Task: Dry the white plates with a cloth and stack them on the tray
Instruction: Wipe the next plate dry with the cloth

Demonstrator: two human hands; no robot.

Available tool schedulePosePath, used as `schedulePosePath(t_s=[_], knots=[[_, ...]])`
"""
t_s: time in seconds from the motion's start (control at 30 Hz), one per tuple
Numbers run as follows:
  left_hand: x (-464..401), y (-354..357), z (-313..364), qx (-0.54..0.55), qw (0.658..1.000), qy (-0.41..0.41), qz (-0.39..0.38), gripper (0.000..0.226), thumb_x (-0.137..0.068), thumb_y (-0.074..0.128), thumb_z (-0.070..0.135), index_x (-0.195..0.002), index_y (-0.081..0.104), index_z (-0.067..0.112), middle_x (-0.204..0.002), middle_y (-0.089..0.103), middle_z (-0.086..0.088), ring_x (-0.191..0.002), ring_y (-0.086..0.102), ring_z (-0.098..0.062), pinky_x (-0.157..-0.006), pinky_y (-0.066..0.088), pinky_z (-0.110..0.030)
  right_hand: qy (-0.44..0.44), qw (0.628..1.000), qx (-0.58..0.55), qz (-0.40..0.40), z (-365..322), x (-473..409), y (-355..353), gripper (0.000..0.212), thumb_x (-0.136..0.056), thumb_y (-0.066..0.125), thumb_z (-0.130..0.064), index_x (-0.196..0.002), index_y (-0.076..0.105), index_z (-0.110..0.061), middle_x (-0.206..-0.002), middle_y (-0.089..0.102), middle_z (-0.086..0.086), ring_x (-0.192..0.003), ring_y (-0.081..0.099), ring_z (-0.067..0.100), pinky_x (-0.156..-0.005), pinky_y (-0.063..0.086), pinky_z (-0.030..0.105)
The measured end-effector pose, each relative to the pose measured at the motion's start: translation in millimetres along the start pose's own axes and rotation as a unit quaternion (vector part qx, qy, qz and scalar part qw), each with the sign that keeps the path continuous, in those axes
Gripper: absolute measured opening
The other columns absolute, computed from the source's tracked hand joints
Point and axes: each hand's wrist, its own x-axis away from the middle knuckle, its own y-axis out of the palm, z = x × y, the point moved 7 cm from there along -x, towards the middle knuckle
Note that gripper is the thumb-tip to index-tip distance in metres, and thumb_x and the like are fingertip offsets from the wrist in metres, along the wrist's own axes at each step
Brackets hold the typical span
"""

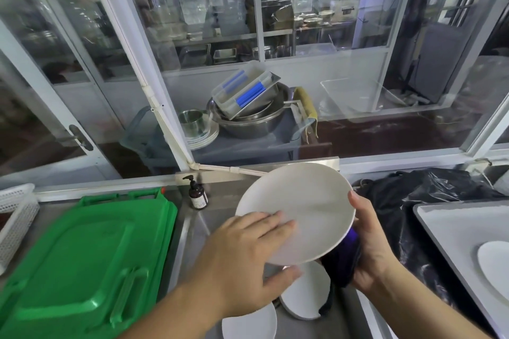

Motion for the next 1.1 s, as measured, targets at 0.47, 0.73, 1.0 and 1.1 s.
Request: schedulePosePath(t_s=[0.47,0.73,1.0,1.1], knots=[[23,58,-56,0.657,0.575,-0.485,0.056,0.03,-0.105,0.055,0.028,-0.125,0.073,0.015,-0.121,0.075,-0.015,-0.097,0.072,-0.026,-0.079,0.058,-0.039,-0.005,0.999,0.006,-0.034,-8,2,-34,0.094,-0.04,0.097,-0.06,-0.119,0.078,-0.013,-0.125,0.071,0.023,-0.108,0.071,0.04,-0.099,0.053,0.058],[26,75,-48,0.662,0.598,-0.451,0.014,0.028,-0.104,0.053,0.007,-0.118,0.076,0.011,-0.116,0.077,-0.016,-0.101,0.074,-0.029,-0.083,0.06,-0.04,-0.009,0.996,0.04,0.079,6,44,-63,0.057,-0.08,0.074,-0.045,-0.12,0.076,-0.004,-0.109,0.075,0.025,-0.086,0.075,0.035,-0.068,0.065,0.043],[18,87,-10,0.666,0.646,-0.365,-0.08,0.028,-0.105,0.05,0.005,-0.113,0.076,0.011,-0.109,0.078,-0.016,-0.092,0.074,-0.026,-0.085,0.057,-0.044,-0.092,0.951,0.096,0.279,14,133,-111,0.027,-0.094,0.066,-0.015,-0.12,0.072,-0.009,-0.106,0.077,0.018,-0.077,0.073,0.031,-0.069,0.061,0.039],[13,96,23,0.669,0.654,-0.33,-0.129,0.027,-0.106,0.051,0.007,-0.116,0.075,0.013,-0.108,0.079,-0.014,-0.093,0.075,-0.027,-0.086,0.059,-0.045,-0.105,0.925,0.114,0.348,16,177,-128,0.015,-0.091,0.068,-0.006,-0.106,0.069,-0.002,-0.086,0.073,0.019,-0.062,0.069,0.03,-0.056,0.062,0.037]])
